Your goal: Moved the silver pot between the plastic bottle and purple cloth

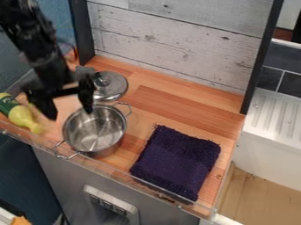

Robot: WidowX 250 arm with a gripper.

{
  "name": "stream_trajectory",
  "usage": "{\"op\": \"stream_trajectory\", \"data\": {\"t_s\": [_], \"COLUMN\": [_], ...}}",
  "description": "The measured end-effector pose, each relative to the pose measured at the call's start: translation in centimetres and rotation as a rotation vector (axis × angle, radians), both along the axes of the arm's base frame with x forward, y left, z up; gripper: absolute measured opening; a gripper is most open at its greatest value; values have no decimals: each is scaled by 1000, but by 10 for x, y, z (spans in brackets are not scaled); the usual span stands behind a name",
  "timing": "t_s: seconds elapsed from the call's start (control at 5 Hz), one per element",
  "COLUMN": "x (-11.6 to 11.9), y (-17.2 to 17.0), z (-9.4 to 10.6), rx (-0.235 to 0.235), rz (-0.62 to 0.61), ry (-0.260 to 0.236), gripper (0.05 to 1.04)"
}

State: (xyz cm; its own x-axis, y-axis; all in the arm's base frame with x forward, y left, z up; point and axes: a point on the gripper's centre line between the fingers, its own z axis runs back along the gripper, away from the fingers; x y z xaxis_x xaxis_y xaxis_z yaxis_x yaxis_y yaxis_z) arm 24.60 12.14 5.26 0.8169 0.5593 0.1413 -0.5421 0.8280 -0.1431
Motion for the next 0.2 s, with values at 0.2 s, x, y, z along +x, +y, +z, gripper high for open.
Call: {"op": "stream_trajectory", "data": {"t_s": [0.2], "x": [-4], "y": [5], "z": [34], "rx": [72], "rz": [-19], "ry": [-67], "gripper": [1003]}}
